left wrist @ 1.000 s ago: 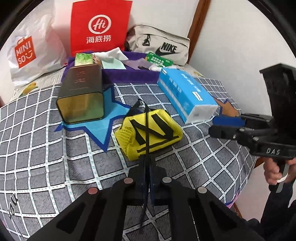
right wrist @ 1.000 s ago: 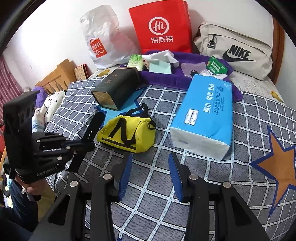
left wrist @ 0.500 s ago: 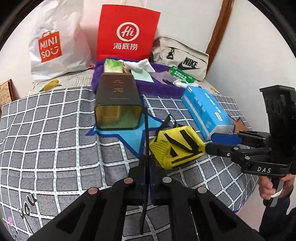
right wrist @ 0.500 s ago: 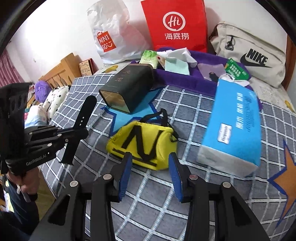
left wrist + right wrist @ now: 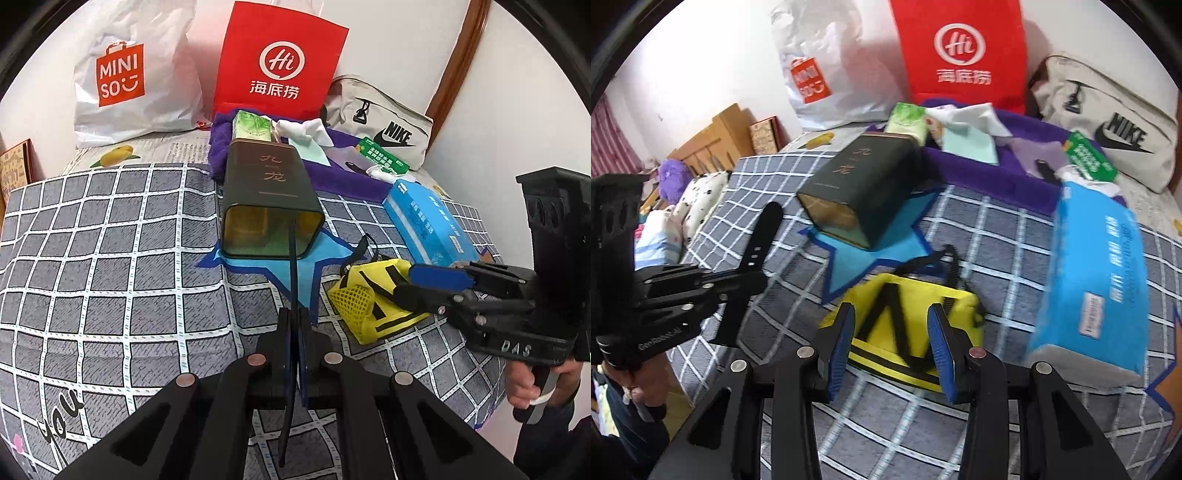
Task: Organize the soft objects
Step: 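Grip the yellow pouch body with the right tool while the left tool holds the strap, then lift the pouch and carry it to the purple towel with both tools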
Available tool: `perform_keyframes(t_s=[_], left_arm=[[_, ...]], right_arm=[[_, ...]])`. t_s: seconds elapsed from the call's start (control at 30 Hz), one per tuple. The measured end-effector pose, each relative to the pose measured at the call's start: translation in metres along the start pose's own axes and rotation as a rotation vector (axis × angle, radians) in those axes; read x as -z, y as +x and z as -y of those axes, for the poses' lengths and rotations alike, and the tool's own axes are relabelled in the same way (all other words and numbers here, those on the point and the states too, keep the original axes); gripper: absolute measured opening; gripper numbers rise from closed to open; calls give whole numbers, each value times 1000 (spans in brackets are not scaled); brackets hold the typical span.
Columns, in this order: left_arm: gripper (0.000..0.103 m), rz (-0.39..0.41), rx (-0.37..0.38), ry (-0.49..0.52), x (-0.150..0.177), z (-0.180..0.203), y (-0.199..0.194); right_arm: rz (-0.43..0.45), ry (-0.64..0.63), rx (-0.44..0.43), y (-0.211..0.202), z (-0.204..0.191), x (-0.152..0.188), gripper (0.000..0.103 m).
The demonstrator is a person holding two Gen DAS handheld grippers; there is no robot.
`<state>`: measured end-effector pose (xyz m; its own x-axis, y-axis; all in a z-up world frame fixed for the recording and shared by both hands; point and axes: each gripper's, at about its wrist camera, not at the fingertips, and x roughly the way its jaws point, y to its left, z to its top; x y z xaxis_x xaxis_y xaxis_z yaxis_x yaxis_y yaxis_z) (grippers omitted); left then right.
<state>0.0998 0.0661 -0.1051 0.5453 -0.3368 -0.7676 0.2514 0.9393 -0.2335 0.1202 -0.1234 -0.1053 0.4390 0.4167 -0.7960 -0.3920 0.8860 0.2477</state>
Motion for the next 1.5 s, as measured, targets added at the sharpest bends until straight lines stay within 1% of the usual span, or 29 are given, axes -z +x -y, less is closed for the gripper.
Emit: perform_keyframes(t_s=[0.2,0.33,0.37,0.4,0.43,0.5,0.53,0.57,0.63,0.73,0.97,1.13,1.27,1.37,1.5], left_arm=[[4,-6,-4,-21,-1,-11,2],[4,-6,-2,-35,0,-18,2],[4,-7,-2,-38,0,-19,2],[4,-9,-3,-42,0,-21,3],[4,-10,-2,-45,0,-22,3],[4,-11,2,-48,1,-24,5],[4,-12,3,-49,1,-24,5],[4,-12,4,-48,2,-24,6],[4,-13,10,-49,2,-24,7],[4,-17,18,-49,3,-23,11],[4,-24,23,-48,3,-20,14],[4,-33,1,-56,-1,-21,11],[4,-24,-19,-54,-5,-17,4],[4,-22,-56,-54,-7,-13,-1],[4,-17,-71,-62,-9,-9,-9]], right_arm=[[-41,-30,-21,22,-20,-1,41],[-58,-43,-12,37,-28,0,40],[-45,-62,13,41,-31,1,38],[-33,-85,35,42,-33,2,33],[-26,-102,40,42,-34,3,31],[-15,-115,34,40,-32,4,23],[-15,-112,28,38,-29,5,15],[-20,-105,19,35,-26,6,13],[-24,-97,12,26,-19,7,12],[-28,-117,38,16,-14,10,12],[-59,-86,25,27,-6,14,14],[-61,-47,8,34,-2,11,15],[-50,-72,22,37,-5,11,15],[-35,-82,10,35,-4,12,14],[-20,-74,-14,23,-2,10,12]])
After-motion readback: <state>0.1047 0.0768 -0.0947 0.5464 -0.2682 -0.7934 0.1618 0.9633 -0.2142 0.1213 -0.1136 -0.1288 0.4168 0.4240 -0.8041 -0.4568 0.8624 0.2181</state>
